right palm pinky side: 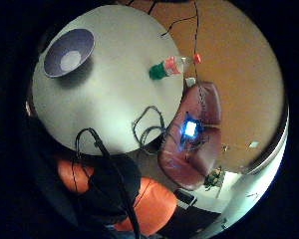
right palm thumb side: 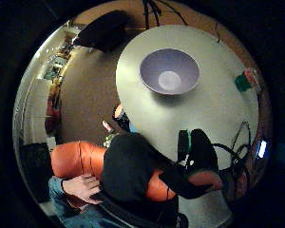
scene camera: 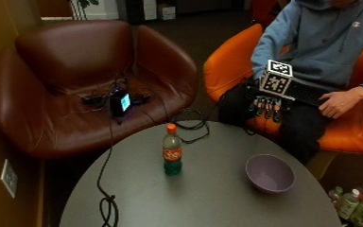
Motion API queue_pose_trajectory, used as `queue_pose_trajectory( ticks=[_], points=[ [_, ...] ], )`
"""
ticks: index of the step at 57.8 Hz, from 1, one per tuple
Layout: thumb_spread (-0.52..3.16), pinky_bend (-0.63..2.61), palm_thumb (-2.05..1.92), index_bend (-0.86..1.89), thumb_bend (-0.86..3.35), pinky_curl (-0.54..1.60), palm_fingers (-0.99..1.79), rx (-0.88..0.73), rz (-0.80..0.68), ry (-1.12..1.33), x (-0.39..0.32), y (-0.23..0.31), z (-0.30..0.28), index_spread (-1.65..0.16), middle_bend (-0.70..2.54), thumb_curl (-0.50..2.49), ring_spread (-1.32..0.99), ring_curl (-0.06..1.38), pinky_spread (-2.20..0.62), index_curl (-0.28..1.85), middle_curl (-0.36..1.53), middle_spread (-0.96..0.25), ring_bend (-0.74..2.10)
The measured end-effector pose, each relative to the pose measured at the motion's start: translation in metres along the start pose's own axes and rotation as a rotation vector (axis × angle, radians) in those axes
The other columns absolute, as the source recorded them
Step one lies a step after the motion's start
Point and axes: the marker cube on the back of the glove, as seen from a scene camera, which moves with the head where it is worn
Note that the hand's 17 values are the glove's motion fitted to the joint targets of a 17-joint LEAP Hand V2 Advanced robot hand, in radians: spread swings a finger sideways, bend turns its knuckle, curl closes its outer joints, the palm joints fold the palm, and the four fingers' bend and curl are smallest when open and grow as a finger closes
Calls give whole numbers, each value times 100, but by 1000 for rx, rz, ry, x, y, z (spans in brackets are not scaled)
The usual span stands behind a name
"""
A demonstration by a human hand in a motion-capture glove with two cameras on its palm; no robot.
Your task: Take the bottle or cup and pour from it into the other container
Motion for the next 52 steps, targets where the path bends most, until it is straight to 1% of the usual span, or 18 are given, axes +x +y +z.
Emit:
queue_pose_trajectory(
  ticks=[7,16,41,52],
  points=[
    [62,45,64,17,33,17,11,-18,3,-2,-5,-14,-9,-29,16,21,-1,9,17,11,7,-4,26],
    [82,46,69,17,26,22,8,-48,5,-7,-6,-32,-12,-35,17,28,-1,13,21,17,12,-5,29],
    [95,48,73,16,3,30,2,-51,-9,24,3,-92,-37,-38,18,39,0,20,23,24,21,-5,32],
    [97,48,74,16,-2,31,1,-46,-6,13,6,-106,-40,-38,18,41,0,22,23,25,23,-5,32]
  ],
)
